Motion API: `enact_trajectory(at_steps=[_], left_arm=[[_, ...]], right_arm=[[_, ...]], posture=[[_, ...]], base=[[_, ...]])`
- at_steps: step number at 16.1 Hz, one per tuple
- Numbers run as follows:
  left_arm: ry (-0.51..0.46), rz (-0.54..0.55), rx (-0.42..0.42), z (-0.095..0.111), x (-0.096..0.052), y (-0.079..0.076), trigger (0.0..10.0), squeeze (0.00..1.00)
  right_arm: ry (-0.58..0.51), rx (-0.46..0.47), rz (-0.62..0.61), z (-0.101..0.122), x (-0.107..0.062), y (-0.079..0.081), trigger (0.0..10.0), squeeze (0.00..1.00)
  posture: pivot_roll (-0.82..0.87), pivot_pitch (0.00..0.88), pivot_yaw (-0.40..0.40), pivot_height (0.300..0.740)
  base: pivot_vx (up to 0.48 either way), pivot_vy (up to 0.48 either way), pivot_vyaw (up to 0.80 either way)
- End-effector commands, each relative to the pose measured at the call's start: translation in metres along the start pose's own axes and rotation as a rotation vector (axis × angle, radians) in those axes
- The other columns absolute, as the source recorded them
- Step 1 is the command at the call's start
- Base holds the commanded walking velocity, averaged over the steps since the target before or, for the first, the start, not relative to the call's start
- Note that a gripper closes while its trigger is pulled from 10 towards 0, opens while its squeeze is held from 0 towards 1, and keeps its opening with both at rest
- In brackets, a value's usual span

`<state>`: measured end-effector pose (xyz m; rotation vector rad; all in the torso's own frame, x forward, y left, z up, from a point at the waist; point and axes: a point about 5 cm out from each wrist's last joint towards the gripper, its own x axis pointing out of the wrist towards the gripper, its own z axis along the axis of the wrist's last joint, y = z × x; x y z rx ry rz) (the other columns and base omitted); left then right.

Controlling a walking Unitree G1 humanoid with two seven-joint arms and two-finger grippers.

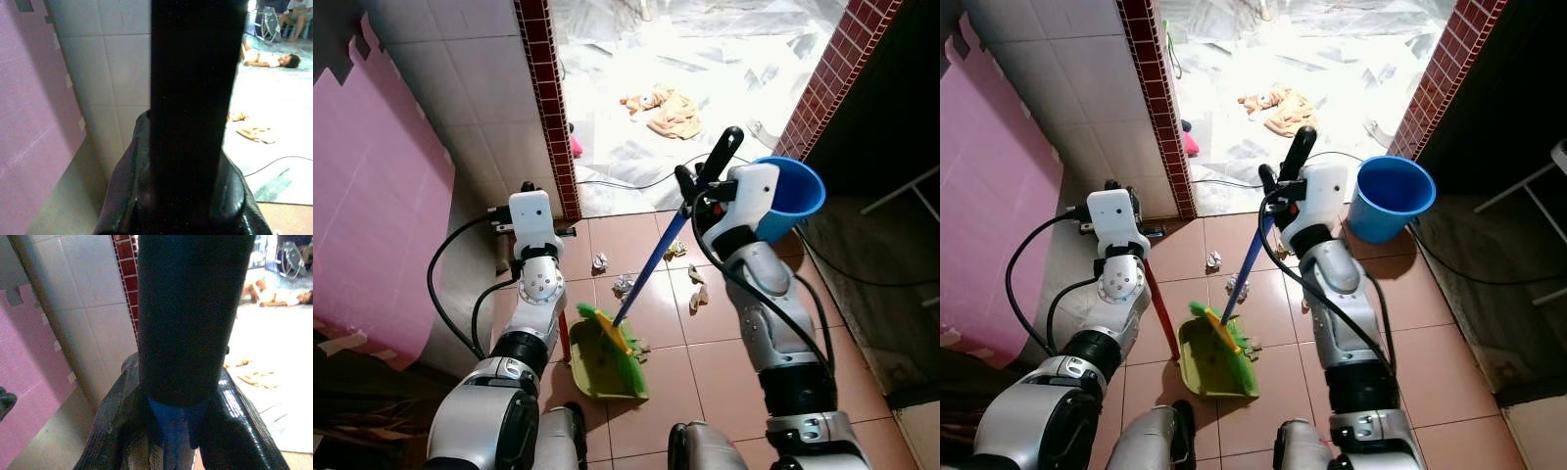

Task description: Sweep floor

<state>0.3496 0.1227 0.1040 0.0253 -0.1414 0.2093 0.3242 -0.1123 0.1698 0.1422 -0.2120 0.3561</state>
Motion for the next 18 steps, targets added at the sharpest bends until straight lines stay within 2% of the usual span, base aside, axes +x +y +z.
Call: enact_trajectory(at_steps=[1,3,5,7,8,10,11,12,14,15,16,17,18], left_arm=[[-0.035,0.014,0.022,0.007,0.006,0.007,10.0,0.00],[-0.035,0.012,0.028,0.006,0.005,0.008,10.0,0.00],[-0.030,0.005,0.037,0.005,0.005,0.007,10.0,0.00],[-0.030,-0.002,0.038,0.005,0.005,0.005,10.0,0.00],[-0.035,-0.012,0.044,0.006,0.005,0.004,10.0,0.00],[-0.032,-0.010,0.061,0.004,0.004,0.005,10.0,0.00],[-0.025,0.005,0.058,0.002,0.003,0.008,10.0,0.00],[0.012,0.040,0.044,-0.003,0.002,0.012,10.0,0.00],[0.011,0.039,0.040,-0.002,0.003,0.010,10.0,0.00],[0.009,0.037,0.042,-0.001,0.003,0.010,10.0,0.00],[0.012,0.035,0.046,-0.002,0.003,0.008,10.0,0.00],[0.018,0.020,0.058,-0.003,0.001,0.005,10.0,0.00],[0.021,0.019,0.060,-0.004,0.000,0.004,10.0,0.00]], right_arm=[[-0.169,-0.114,0.013,0.035,0.009,-0.002,10.0,0.00],[-0.210,-0.142,-0.002,0.048,0.013,-0.006,10.0,0.00],[-0.263,-0.173,-0.020,0.072,0.020,-0.013,10.0,0.00],[-0.262,-0.193,-0.012,0.072,0.020,-0.014,10.0,0.00],[-0.249,-0.206,-0.007,0.068,0.019,-0.015,10.0,0.00],[-0.149,-0.215,-0.038,0.031,0.007,-0.017,10.0,0.00],[-0.126,-0.211,-0.048,0.023,0.004,-0.016,10.0,0.00],[-0.085,-0.188,-0.068,0.008,0.000,-0.014,10.0,0.00],[-0.004,-0.156,-0.093,-0.014,-0.004,-0.007,10.0,0.00],[0.012,-0.148,-0.098,-0.017,-0.004,-0.006,10.0,0.00],[0.049,-0.113,-0.100,-0.024,-0.005,-0.001,10.0,0.00],[0.055,-0.037,-0.093,-0.027,-0.003,0.008,10.0,0.00],[0.045,-0.017,-0.091,-0.026,-0.001,0.010,10.0,0.00]], posture=[[-0.12,0.097,0.046,0.740],[-0.12,0.097,0.046,0.740],[-0.13,0.099,0.049,0.740],[-0.13,0.099,0.049,0.740],[-0.13,0.099,0.049,0.740],[-0.13,0.099,0.049,0.740],[-0.13,0.099,0.049,0.740],[-0.13,0.099,0.049,0.740],[-0.13,0.099,0.049,0.740],[-0.13,0.099,0.049,0.740],[-0.13,0.099,0.049,0.740],[-0.12,0.093,0.047,0.740],[-0.12,0.093,0.047,0.740]], base=[[0.000,0.000,0.00],[0.000,0.000,0.00],[0.000,0.000,0.00],[0.000,0.000,0.00],[0.000,0.000,0.00],[0.000,0.000,0.00],[0.000,0.000,0.00],[0.000,0.000,0.00],[0.000,0.000,0.00],[0.000,0.000,0.00],[0.000,0.000,0.00],[0.000,0.000,0.00],[0.000,0.000,0.00]])
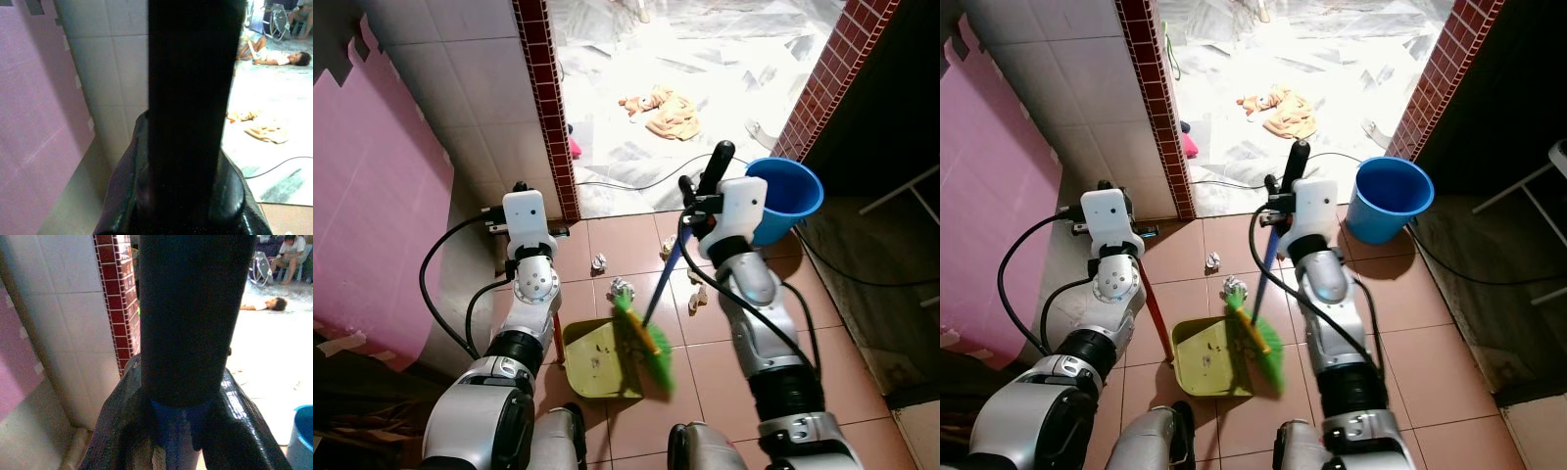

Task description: Sweep floor

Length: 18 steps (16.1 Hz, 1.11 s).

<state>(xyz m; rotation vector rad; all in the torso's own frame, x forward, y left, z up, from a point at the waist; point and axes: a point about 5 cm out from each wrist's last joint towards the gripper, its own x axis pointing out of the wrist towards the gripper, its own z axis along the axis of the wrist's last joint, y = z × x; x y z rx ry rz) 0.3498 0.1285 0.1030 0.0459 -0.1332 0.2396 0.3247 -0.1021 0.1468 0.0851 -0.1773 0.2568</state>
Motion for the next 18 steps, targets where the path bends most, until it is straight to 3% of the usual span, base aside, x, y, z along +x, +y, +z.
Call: enact_trajectory(at_steps=[1,2,4,6,13,18], left_arm=[[0.020,-0.008,0.038,-0.004,-0.002,-0.002,10.0,0.00],[0.026,-0.029,0.035,-0.005,-0.002,-0.005,10.0,0.00],[0.062,-0.044,0.073,-0.009,-0.003,-0.008,10.0,0.00],[0.111,-0.060,0.076,-0.014,-0.004,-0.009,10.0,0.00],[0.117,-0.069,0.018,-0.011,-0.001,-0.009,10.0,0.00],[0.083,-0.129,-0.098,0.000,0.003,-0.011,10.0,0.00]], right_arm=[[-0.001,0.081,0.002,0.000,0.001,0.005,10.0,0.00],[-0.015,0.185,-0.028,0.006,0.006,0.005,10.0,0.00],[-0.025,0.268,-0.062,0.013,0.010,-0.002,10.0,0.00],[-0.049,0.275,-0.066,0.025,0.015,-0.010,10.0,0.00],[-0.224,0.113,-0.014,0.083,0.028,-0.032,10.0,0.00],[-0.308,-0.036,-0.055,0.103,0.027,-0.048,10.0,0.00]], posture=[[-0.12,0.089,0.047,0.740],[-0.12,0.089,0.047,0.740],[-0.12,0.085,0.047,0.740],[-0.12,0.080,0.048,0.740],[-0.13,0.081,0.058,0.740],[-0.13,0.081,0.058,0.740]], base=[[0.000,0.000,0.00],[0.000,0.000,0.00],[0.000,0.000,0.00],[0.000,0.000,0.00],[0.000,0.000,0.00],[0.000,0.000,0.00]])
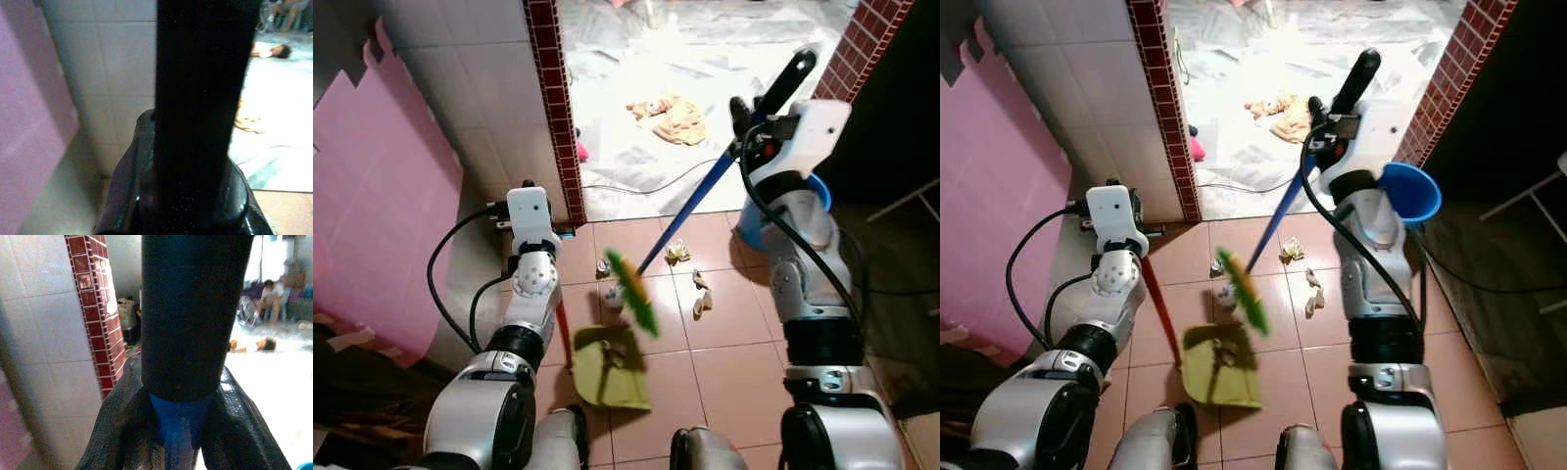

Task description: Sweep floor

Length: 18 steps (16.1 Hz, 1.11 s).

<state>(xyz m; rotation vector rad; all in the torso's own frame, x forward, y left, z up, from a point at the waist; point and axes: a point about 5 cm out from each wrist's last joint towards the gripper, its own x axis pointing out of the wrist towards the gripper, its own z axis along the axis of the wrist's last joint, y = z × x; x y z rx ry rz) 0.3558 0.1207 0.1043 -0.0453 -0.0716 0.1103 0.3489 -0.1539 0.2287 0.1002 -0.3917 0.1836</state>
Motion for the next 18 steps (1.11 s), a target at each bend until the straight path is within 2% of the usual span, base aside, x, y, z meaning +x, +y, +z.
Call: enact_trajectory(at_steps=[1,4,7,10,12,15,17,18], left_arm=[[-0.005,-0.024,-0.046,0.004,0.001,-0.004,10.0,0.00],[-0.033,-0.029,-0.059,0.009,0.001,0.000,10.0,0.00],[-0.059,-0.046,-0.083,0.017,0.001,0.001,10.0,0.00],[-0.123,-0.071,-0.135,0.036,0.003,0.008,10.0,0.00],[-0.155,-0.090,-0.138,0.045,0.000,0.015,10.0,0.00],[-0.204,-0.129,-0.150,0.060,-0.008,0.016,10.0,0.00],[-0.214,-0.160,-0.152,0.069,-0.012,0.014,10.0,0.00],[-0.208,-0.161,-0.208,0.074,-0.012,0.015,10.0,0.00]], right_arm=[[-0.095,-0.059,-0.015,0.020,0.003,-0.005,10.0,0.00],[-0.025,-0.125,-0.078,0.004,-0.010,-0.021,10.0,0.00],[0.023,-0.147,-0.081,-0.011,-0.023,-0.019,10.0,0.00],[0.061,-0.268,-0.116,-0.020,-0.043,-0.025,10.0,0.00],[0.075,-0.286,-0.143,-0.024,-0.055,-0.026,10.0,0.00],[0.108,-0.210,-0.158,-0.036,-0.066,-0.012,10.0,0.00],[0.138,-0.221,-0.143,-0.041,-0.067,-0.003,10.0,0.00],[0.160,-0.201,-0.159,-0.043,-0.067,-0.002,10.0,0.00]], posture=[[-0.13,0.081,0.058,0.740],[-0.12,0.083,0.064,0.740],[-0.12,0.085,0.067,0.740],[-0.11,0.086,0.066,0.740],[-0.10,0.089,0.065,0.740],[-0.08,0.099,0.064,0.740],[-0.06,0.099,0.041,0.740],[-0.06,0.095,0.035,0.740]], base=[[0.000,0.000,0.00],[0.000,0.000,0.00],[0.000,0.000,0.00],[0.000,0.000,0.00],[0.000,0.000,0.00],[0.000,0.000,0.00],[0.000,0.000,0.00],[0.000,0.000,-0.80]])
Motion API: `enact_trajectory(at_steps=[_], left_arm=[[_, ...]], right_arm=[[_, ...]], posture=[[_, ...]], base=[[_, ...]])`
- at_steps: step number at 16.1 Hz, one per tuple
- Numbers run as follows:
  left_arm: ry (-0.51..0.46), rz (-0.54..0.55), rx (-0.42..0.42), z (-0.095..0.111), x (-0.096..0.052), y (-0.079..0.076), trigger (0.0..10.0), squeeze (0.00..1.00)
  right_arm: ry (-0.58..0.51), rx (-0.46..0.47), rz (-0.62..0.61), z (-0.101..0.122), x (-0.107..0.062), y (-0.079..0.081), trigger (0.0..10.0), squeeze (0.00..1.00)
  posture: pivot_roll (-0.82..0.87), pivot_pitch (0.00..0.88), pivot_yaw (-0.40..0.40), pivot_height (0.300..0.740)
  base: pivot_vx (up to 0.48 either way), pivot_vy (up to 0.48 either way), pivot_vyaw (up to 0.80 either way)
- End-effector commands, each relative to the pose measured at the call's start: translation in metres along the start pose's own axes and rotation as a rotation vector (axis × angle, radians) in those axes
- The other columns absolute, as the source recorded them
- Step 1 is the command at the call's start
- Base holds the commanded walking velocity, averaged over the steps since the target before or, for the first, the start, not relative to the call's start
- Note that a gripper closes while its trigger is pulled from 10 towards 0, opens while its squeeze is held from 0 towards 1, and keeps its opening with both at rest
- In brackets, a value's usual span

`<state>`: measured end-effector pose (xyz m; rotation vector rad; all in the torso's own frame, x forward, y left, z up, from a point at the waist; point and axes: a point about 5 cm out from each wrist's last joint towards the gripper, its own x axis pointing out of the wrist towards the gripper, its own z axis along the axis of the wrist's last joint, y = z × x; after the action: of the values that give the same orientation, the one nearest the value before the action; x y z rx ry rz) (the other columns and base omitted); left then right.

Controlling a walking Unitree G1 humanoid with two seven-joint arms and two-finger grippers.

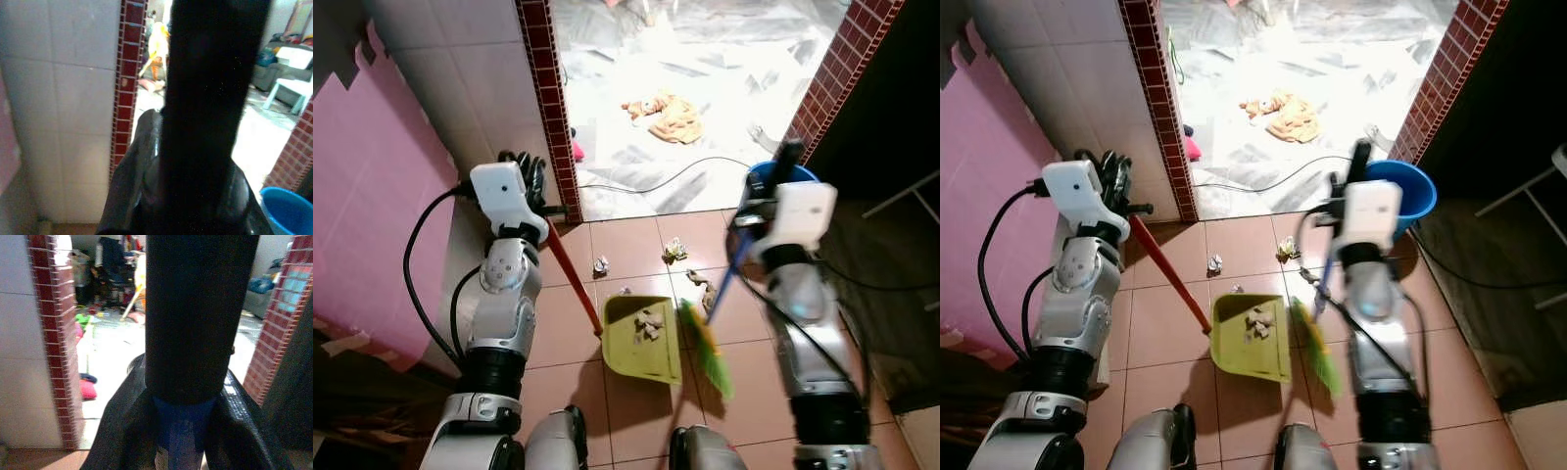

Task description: Sweep floor

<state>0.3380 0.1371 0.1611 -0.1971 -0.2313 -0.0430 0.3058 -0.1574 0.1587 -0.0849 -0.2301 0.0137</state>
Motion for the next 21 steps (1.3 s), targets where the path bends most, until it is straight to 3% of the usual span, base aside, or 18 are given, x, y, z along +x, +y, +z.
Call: enact_trajectory(at_steps=[1,3,7,8,11,14,18,21], left_arm=[[-0.065,-0.005,-0.087,0.020,0.004,-0.002,10.0,0.00],[-0.053,0.057,-0.195,0.026,0.007,0.004,10.0,0.00],[0.015,0.061,-0.192,0.014,0.001,0.006,10.0,0.00],[0.052,0.072,-0.212,0.006,-0.003,0.006,10.0,0.00],[0.145,0.167,-0.363,-0.013,-0.007,0.011,10.0,0.00],[0.171,0.276,-0.474,-0.020,-0.008,0.024,10.0,0.00],[0.169,0.270,-0.428,-0.020,-0.009,0.026,10.0,0.00],[0.128,0.213,-0.318,-0.012,-0.004,0.024,10.0,0.00]], right_arm=[[0.003,0.011,-0.025,0.003,0.000,-0.003,10.0,0.00],[0.002,0.014,-0.004,0.001,-0.001,0.003,10.0,0.00],[0.004,0.012,0.007,0.000,-0.002,0.005,10.0,0.00],[0.005,-0.033,-0.004,-0.001,-0.001,0.001,10.0,0.00],[0.011,-0.071,-0.027,-0.002,0.003,-0.009,10.0,0.00],[-0.002,-0.140,-0.054,0.000,0.004,-0.017,10.0,0.00],[-0.002,-0.139,-0.051,-0.001,0.004,-0.016,10.0,0.00],[-0.001,-0.164,-0.056,-0.002,0.003,-0.017,10.0,0.00]], posture=[[-0.06,0.094,0.035,0.740],[-0.05,0.082,0.039,0.740],[-0.07,0.071,0.054,0.740],[-0.07,0.071,0.054,0.740],[-0.08,0.069,0.058,0.740],[-0.08,0.072,0.052,0.740],[-0.08,0.075,0.052,0.740],[-0.09,0.074,0.053,0.740]], base=[[0.000,0.000,-0.80],[0.000,0.000,-0.80],[0.000,0.000,-0.66],[0.000,0.000,0.00],[0.000,0.000,0.00],[0.000,0.000,0.00],[0.000,0.000,0.00],[0.000,0.000,0.00]])
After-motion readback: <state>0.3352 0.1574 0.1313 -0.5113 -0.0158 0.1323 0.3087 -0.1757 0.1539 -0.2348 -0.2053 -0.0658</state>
